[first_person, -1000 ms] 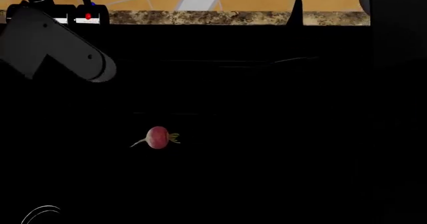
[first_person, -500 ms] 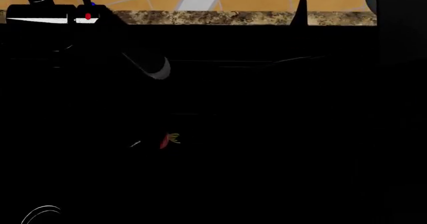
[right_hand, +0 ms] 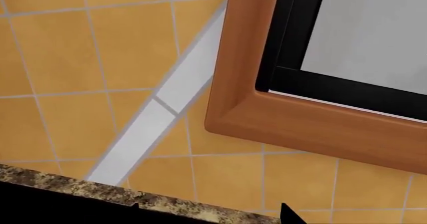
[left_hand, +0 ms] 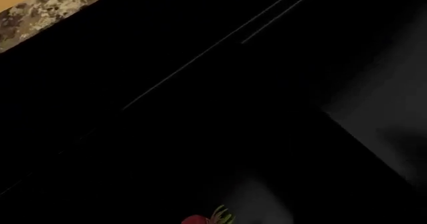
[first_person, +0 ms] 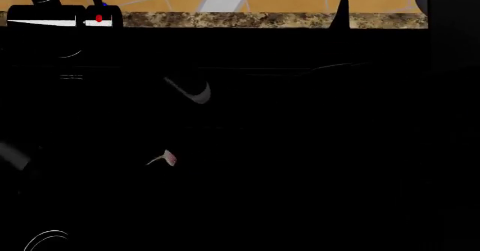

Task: Pick the radish from the sink and place it on the plate located on the counter

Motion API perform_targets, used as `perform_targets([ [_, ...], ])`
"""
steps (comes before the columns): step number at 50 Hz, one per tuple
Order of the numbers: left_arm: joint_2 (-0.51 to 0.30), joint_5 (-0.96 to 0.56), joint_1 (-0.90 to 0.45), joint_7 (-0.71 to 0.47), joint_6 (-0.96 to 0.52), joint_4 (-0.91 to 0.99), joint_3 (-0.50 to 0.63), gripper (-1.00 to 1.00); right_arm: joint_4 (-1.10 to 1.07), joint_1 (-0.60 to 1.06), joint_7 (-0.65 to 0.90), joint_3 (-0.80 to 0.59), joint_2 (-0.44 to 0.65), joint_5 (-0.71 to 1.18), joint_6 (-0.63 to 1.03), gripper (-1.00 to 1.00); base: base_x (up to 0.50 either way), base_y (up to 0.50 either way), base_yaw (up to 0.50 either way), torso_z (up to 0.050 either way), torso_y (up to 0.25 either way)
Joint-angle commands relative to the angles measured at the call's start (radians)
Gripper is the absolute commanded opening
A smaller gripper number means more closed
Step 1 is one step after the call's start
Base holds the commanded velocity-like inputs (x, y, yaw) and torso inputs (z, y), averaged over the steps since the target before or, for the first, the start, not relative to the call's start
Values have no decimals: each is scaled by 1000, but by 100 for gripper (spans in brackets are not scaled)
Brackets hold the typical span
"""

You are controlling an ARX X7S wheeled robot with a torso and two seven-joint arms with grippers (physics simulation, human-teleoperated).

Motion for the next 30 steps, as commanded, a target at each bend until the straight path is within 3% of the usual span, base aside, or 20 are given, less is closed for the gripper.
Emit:
perform_targets([
  [1, 55, 30, 3, 63, 124, -184, 11, 100, 20, -3, 5, -12, -1, -4, -14, 100, 0, 0, 0, 0, 0],
  [22, 74, 51, 19, 85, 154, -284, 47, 100, 19, -4, 9, -11, 4, 4, -11, 100, 0, 0, 0, 0, 0],
  [30, 110, 76, -4, 126, 225, -424, 62, 100, 27, -6, 13, -18, 6, 5, -16, 100, 0, 0, 0, 0, 0],
])
